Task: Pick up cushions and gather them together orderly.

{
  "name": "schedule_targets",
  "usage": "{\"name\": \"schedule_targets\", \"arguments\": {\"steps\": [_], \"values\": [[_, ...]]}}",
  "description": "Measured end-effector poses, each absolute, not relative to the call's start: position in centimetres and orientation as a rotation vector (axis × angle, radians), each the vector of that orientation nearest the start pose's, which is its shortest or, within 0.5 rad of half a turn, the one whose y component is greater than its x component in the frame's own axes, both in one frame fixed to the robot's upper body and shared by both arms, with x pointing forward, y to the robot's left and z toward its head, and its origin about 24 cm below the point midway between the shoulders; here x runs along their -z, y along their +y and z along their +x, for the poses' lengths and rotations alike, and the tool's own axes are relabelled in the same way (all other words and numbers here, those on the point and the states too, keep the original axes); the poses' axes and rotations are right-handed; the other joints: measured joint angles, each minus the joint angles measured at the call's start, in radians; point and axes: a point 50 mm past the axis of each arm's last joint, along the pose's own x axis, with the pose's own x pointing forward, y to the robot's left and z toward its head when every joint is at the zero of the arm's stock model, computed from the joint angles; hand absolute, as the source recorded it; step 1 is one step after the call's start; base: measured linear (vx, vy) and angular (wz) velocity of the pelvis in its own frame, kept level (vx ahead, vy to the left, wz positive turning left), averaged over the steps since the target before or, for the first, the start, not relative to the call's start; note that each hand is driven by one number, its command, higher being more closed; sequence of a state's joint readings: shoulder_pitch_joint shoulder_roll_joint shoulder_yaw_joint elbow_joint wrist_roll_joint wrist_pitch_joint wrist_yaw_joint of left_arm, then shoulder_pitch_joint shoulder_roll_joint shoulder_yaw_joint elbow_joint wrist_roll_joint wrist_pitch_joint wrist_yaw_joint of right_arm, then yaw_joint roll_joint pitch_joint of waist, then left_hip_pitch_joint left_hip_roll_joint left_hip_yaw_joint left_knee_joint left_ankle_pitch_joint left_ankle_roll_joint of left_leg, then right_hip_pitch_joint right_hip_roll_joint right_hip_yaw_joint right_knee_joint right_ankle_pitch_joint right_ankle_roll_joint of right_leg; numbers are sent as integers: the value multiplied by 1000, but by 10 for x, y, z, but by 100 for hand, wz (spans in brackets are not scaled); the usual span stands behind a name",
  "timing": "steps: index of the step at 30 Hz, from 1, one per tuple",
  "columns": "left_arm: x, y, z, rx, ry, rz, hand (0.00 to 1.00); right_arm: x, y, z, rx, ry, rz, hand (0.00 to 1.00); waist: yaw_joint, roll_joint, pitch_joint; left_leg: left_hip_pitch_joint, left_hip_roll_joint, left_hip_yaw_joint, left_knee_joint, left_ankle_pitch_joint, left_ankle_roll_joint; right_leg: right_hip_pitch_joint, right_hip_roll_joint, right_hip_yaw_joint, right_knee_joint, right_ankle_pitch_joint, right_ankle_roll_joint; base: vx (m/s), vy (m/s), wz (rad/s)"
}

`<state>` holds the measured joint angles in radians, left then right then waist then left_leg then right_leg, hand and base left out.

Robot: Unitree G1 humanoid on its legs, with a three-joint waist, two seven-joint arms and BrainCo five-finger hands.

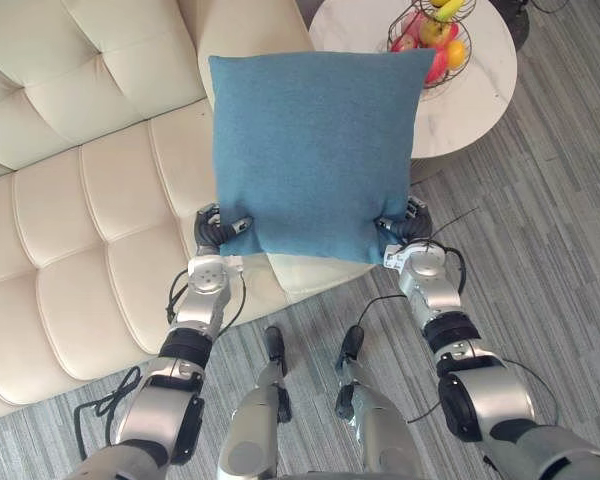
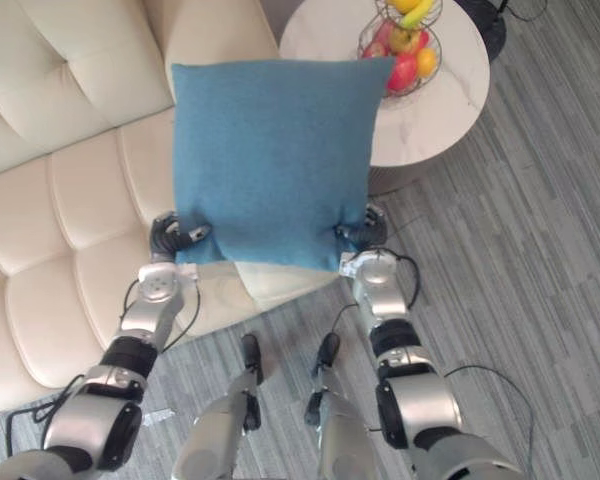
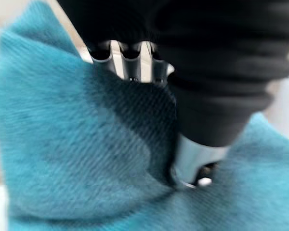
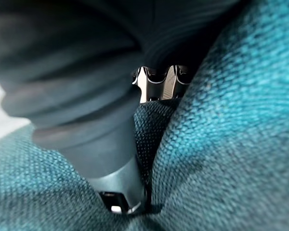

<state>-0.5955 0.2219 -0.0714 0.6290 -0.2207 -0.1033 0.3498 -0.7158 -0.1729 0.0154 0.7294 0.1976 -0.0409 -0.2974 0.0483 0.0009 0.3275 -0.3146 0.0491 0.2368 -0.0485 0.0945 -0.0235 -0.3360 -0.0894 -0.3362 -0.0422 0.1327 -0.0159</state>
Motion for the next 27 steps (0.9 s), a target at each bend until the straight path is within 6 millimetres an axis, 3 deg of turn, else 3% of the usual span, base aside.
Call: {"name": "schedule_targets", "arguments": {"steps": [3,6,10,14,19,22,27], "values": [[-99,170,359,-241,-108,1,100,-108,-159,376,192,-61,-28,100,-1,0,0,2,0,-2,0,0,0,5,1,0,-5,1,-1,43,12,2],[-101,162,350,-204,-143,-22,100,-104,-159,367,179,-79,-26,100,-1,1,0,26,-4,-14,0,0,0,44,2,-5,-34,7,0,69,8,6],[-79,149,318,-158,-123,-80,100,-76,-166,337,179,-52,-9,100,-10,6,-4,91,-4,-53,-1,-1,-1,127,-1,30,-46,1,7,102,25,14],[-62,145,292,-149,-87,-115,100,-61,-165,312,182,-38,37,100,-12,9,-8,148,-4,-55,-4,-11,-14,183,-3,44,-46,-13,24,46,28,4],[-39,144,251,-146,-18,-164,100,-37,-165,269,178,1,93,100,-13,22,-97,208,3,-56,-21,-34,-22,232,3,50,-46,-26,37,5,33,-3],[-37,142,231,-148,-8,-204,100,-29,-165,247,182,13,119,100,-13,24,-151,232,4,-58,-24,-44,-25,256,3,52,-46,-31,38,6,22,0],[-39,144,214,-146,-18,-225,100,-33,-163,228,160,-22,131,100,-13,30,-200,283,4,-58,-38,-44,-26,299,3,51,-47,-36,42,0,0,0]]}}
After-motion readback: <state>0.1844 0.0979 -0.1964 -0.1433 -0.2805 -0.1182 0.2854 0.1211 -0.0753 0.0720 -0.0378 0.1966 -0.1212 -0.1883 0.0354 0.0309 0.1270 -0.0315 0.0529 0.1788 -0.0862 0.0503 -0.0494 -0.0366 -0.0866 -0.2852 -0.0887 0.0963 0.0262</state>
